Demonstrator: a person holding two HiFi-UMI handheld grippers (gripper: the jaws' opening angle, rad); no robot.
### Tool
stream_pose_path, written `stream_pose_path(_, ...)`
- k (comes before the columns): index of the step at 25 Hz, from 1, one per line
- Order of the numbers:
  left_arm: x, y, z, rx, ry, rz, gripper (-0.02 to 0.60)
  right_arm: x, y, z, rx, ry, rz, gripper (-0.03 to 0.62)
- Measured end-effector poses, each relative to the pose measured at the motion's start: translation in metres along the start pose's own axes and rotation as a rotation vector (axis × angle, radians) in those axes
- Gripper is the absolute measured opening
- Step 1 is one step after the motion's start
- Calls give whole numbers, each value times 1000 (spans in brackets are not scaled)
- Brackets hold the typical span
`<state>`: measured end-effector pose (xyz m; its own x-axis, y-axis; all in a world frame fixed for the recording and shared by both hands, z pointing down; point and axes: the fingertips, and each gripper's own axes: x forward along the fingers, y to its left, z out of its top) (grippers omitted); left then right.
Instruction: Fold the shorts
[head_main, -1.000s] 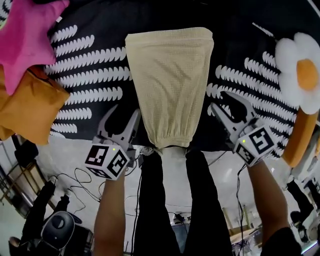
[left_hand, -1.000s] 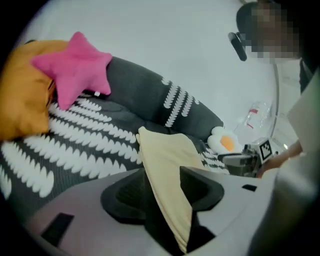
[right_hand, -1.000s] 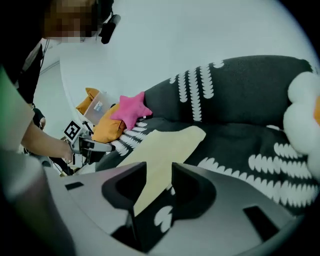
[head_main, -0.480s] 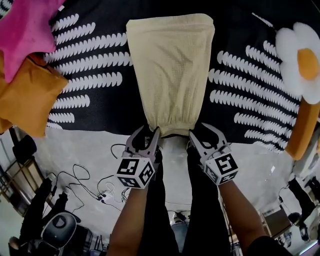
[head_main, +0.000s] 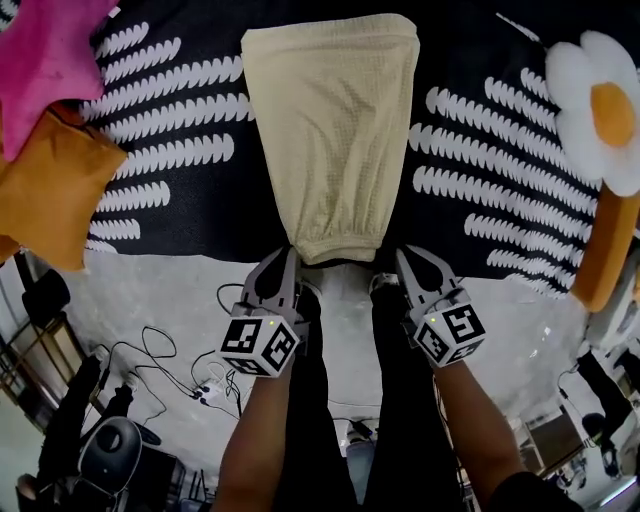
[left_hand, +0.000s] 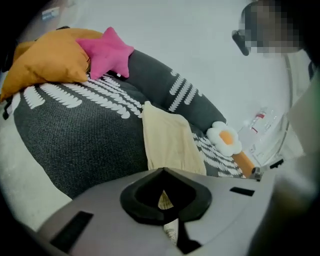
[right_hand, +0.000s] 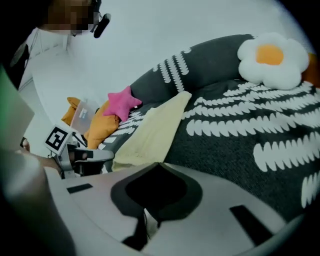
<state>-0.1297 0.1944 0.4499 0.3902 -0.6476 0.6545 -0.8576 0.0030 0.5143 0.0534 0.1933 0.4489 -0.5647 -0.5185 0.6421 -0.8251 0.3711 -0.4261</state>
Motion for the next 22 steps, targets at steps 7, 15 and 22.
stream_pose_path(7,-2,-2,-4,159,-28,88,113,21,38,-2,-480,36,108,124)
stream_pose_path(15,-4,-33,-29,693,8,-49,190,36,51,-10,-927,121,-17,66)
stream_pose_path(22,-1,-29,-22,794,7,92,17,8,62,6,-966,63,-62,9)
